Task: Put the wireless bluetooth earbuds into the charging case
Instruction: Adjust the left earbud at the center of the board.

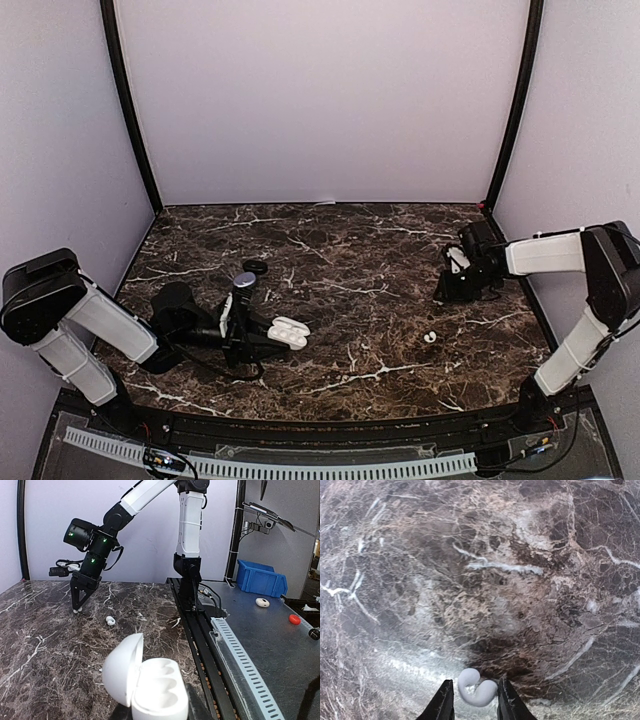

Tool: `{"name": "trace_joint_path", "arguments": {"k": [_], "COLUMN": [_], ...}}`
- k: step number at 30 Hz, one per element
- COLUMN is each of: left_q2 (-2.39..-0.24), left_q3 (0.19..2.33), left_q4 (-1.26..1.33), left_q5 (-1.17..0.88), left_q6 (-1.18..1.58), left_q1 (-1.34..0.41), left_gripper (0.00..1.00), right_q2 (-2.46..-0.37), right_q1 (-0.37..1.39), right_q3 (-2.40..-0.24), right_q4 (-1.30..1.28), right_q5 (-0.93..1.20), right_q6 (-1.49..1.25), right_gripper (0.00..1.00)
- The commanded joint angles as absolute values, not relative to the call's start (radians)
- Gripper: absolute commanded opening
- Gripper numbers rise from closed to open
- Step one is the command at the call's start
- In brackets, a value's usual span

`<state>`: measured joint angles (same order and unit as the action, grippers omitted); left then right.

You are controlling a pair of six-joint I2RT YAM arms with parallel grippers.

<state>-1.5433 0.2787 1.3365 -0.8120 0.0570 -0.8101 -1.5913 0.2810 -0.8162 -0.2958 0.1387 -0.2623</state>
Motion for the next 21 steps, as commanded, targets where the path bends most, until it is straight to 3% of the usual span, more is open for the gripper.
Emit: {"name": "trace_joint_path", "arguments": {"k": [1, 12, 21], "left_q2": [-1.523, -1.526, -1.532], "left_q3": [0.276, 0.276, 0.279], "left_q4": [1.356, 1.356, 1.356], "left_q5": [-0.833, -0.832, -0.829], "left_q6": [0.060, 0.060, 0.060], "left_q1": [-0.810, -0.810, -0.810], "left_gripper": [0.19, 0.20, 0.20], "right_q2": [-1.556, -1.555, -1.512], "right_q1": [0.276, 0.288, 0.418], "right_q3": [-0.795, -0.798, -0.868], "right_q4": [-0.270, -0.288, -0.384], "right_q5": [0.176, 0.182, 0.048], "right_q6": [-0.246, -0.213, -0.175], "right_gripper": [0.28, 0.27, 0.26]}}
